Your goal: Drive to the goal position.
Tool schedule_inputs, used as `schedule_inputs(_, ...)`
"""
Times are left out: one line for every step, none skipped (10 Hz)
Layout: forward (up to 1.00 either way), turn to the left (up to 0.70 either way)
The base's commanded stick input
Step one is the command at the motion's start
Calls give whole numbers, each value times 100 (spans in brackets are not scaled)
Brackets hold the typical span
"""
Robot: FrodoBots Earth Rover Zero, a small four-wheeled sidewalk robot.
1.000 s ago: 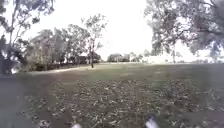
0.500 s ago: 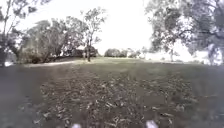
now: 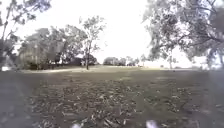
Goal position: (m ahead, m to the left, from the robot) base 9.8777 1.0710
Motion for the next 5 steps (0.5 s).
schedule_inputs(70, 0)
schedule_inputs(70, 0)
schedule_inputs(70, 0)
schedule_inputs(70, -4)
schedule_inputs(70, -20)
